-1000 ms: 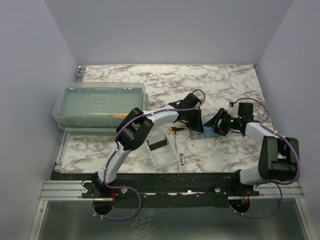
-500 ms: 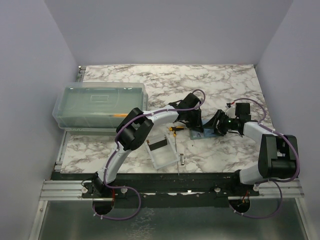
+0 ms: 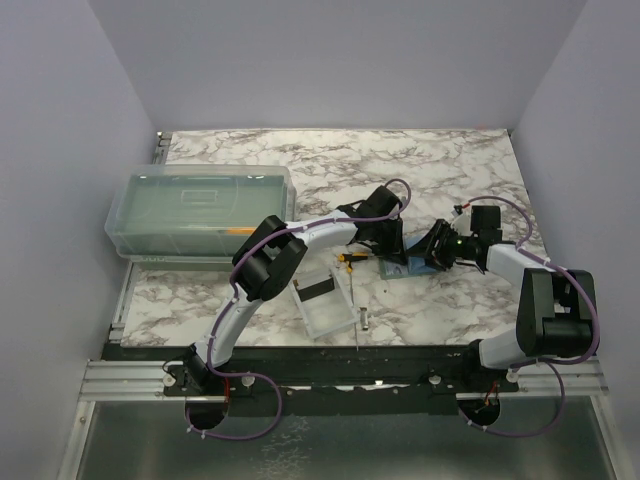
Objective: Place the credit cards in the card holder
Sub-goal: Turn over the card slot in the card holder.
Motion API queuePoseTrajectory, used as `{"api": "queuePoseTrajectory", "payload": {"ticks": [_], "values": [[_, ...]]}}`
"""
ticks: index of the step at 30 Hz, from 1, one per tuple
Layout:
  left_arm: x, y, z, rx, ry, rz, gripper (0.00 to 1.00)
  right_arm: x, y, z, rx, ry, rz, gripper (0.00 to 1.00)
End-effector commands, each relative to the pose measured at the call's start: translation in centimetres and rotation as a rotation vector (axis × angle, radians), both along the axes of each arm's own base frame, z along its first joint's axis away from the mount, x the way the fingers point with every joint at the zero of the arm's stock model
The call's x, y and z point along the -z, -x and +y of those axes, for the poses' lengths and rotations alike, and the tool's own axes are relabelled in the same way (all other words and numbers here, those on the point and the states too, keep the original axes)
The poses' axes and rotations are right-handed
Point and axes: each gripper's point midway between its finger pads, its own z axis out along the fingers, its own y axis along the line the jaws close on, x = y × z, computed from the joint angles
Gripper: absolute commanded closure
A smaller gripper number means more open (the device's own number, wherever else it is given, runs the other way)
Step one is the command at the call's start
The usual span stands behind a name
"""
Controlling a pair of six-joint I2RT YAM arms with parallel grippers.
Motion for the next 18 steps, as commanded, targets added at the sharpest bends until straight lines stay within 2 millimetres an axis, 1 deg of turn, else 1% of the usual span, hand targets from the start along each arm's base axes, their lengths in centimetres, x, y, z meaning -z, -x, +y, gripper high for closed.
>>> {"api": "queuePoseTrajectory", "payload": {"ticks": [1, 7, 12, 18], "values": [[1.0, 0.3, 1.4, -0.001, -0.06, -0.002, 0.9, -0.4, -0.1, 0.3, 0.002, -0.012, -0.019, 0.53], [0.8, 0.3, 1.4, 0.001, -0.059, -0.004, 0.9, -0.6, 0.0, 0.5, 0.002, -0.032, -0.026, 0.62], [-0.2, 0.4, 1.7, 0.002, -0.051, -0.025, 0.9, -0.5, 0.1, 0.7, -0.022, -0.038, -0.028, 0.62], [-1.5, 0.3, 2.8, -0.013, -0.059, -0.054, 0.89, -0.6, 0.2, 0.8, -0.032, -0.044, -0.029, 0.59]]}}
